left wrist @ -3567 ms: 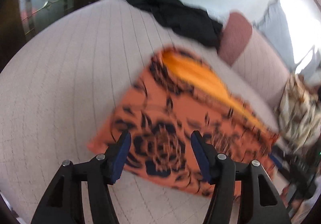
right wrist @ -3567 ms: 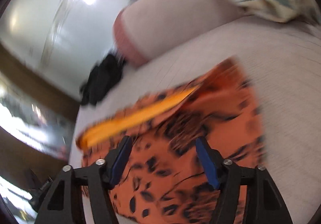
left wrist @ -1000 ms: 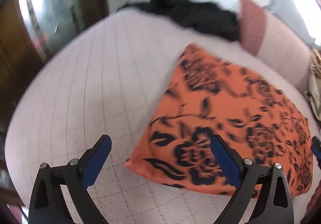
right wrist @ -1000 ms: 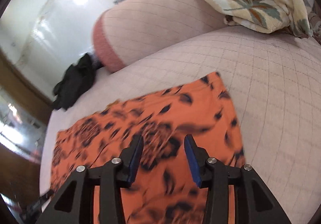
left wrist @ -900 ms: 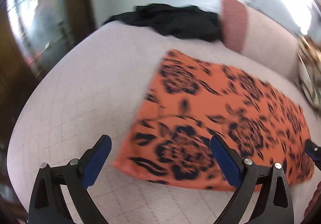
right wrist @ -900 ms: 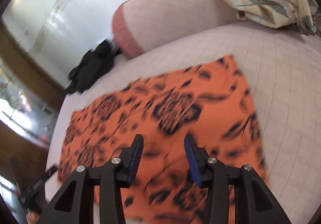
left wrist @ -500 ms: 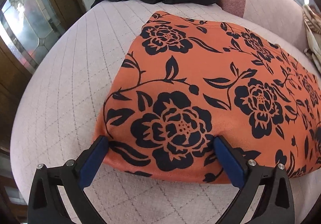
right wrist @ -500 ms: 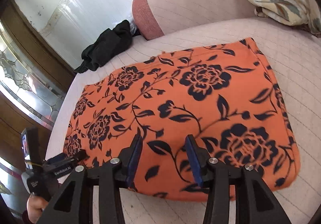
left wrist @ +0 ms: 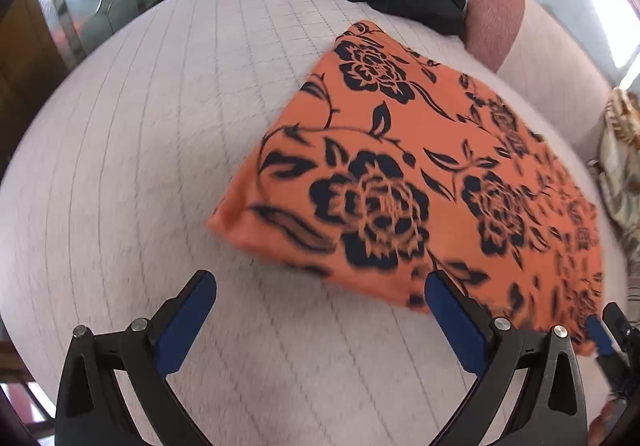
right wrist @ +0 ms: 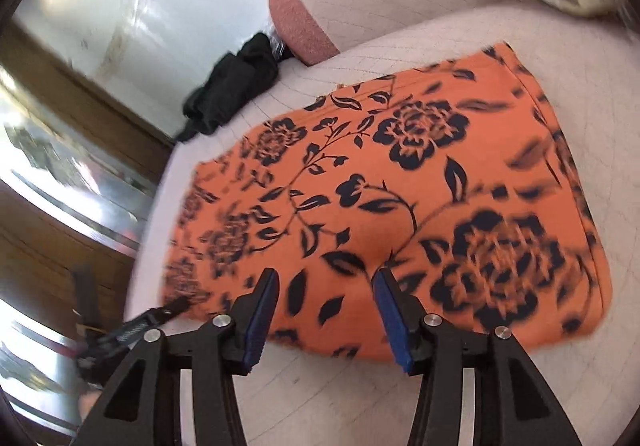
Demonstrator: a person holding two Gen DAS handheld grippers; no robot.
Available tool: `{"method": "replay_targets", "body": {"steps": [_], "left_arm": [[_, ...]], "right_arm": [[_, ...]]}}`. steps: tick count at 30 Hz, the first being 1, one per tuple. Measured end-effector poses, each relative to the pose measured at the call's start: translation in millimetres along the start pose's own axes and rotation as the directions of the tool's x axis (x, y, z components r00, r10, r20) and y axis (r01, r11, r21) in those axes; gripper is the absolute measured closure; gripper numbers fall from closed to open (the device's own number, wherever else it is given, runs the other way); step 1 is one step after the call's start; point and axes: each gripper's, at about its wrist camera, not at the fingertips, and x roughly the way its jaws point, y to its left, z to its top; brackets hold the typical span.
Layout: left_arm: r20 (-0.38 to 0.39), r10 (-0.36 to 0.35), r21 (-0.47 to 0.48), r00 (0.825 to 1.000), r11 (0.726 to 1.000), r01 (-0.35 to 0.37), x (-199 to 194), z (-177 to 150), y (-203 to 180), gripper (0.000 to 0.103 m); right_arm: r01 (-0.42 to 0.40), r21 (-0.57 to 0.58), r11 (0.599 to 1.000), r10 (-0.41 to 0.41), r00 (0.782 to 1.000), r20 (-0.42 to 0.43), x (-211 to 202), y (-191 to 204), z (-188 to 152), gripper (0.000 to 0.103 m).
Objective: Fold small clothes
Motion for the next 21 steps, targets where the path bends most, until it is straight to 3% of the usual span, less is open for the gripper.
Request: {"method": "replay_targets", "body": {"steps": [3,5,7,10,14,16,18,20,21], "left_arm": [[0.011,-0.09,-0.048,0.996,0.995,0.091,-14.3,-23.0,16.0,0.0],[-0.027,-0.21,-0.088,0.977,0.974,0.207,-13.6,-30.5,23.0,0.0],[-0.054,-0.285,-0.134,0.957,0.952,0.276,-7.1,-30.6,26.7,0.0],[-0.01,-0.335,-0.176,0.942,0.928,0.328,-2.4,-19.8,35.5,0.001],[0.045,-0.418,-0.301,0.907,0.86,0.411,5.6,0.0,52.5,0.002],[0.074,-0.433,-0.328,0.898,0.84,0.432,8.3,5.1,51.4,0.003],[0.103,-0.428,-0.337,0.898,0.834,0.436,10.2,8.5,53.9,0.012],[0.124,-0.407,-0.347,0.905,0.837,0.424,12.5,12.4,53.1,0.03],[0.13,-0.402,-0.351,0.906,0.836,0.422,13.4,13.1,53.8,0.034]], "right_arm": [[-0.067,0.099,0.993,0.066,0.998,0.013,-19.8,-11.7,-13.7,0.042],[-0.095,0.159,0.983,0.092,0.996,0.022,-32.7,-22.2,-28.8,0.039],[-0.115,0.234,0.965,0.111,0.993,0.03,-40.0,-34.7,-42.0,0.039],[-0.127,0.348,0.929,0.114,0.992,0.055,-45.4,-54.6,-54.0,0.034],[-0.106,0.476,0.873,0.082,0.994,0.071,-35.8,-80.4,-54.3,0.034],[-0.11,0.535,0.837,0.077,0.993,0.085,-29.3,-92.0,-54.9,0.033],[-0.146,0.58,0.802,0.097,0.989,0.115,-21.9,-99.9,-52.3,0.033],[-0.159,0.575,0.802,0.093,0.985,0.143,-18.2,-100.3,-43.7,0.032],[-0.163,0.572,0.804,0.092,0.984,0.152,-14.8,-101.0,-39.3,0.032]]}}
